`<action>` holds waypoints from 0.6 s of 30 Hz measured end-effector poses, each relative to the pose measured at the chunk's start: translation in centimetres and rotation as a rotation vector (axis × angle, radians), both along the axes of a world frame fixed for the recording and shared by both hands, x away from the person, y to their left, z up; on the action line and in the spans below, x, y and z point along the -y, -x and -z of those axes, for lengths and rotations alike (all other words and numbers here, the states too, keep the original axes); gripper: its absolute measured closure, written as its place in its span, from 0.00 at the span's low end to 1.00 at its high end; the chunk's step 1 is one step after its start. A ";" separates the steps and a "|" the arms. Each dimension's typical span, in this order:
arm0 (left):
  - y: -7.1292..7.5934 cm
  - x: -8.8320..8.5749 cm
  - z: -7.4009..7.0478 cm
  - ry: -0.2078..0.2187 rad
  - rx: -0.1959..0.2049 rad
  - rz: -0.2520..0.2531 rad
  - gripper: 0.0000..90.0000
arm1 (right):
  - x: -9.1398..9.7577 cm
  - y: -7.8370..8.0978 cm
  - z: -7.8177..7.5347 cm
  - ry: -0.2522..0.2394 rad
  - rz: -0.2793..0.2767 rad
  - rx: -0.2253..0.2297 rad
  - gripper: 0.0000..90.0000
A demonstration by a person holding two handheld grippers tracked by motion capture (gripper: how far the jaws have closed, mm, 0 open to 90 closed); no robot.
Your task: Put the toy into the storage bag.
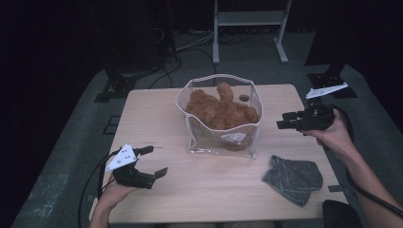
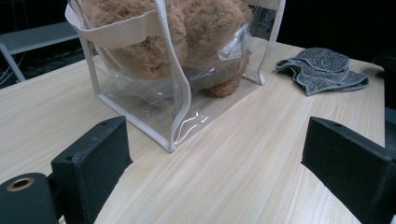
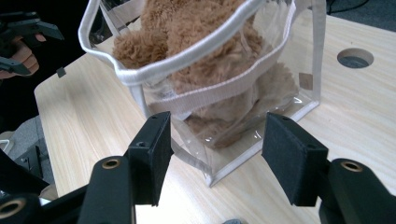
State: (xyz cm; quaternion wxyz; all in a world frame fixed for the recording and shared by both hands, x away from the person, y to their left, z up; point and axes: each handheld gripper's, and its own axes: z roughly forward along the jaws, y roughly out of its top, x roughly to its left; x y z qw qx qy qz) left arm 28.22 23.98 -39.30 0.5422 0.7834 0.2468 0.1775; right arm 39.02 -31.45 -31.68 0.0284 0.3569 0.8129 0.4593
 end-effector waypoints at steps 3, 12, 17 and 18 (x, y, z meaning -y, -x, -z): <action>0.0 0.0 0.0 -0.002 0.001 0.000 0.07 | 0.3 0.2 0.6 -0.003 0.005 -0.007 0.45; 0.0 -0.1 0.0 -0.004 0.001 -0.003 0.07 | 1.3 0.9 2.9 -0.010 0.020 -0.041 0.44; 0.0 -0.1 0.0 -0.006 0.001 -0.003 0.07 | 1.7 1.5 4.0 -0.017 0.022 -0.055 0.44; 0.0 -0.1 0.0 -0.009 0.002 -0.002 0.07 | 1.8 1.6 4.2 -0.015 0.023 -0.058 0.44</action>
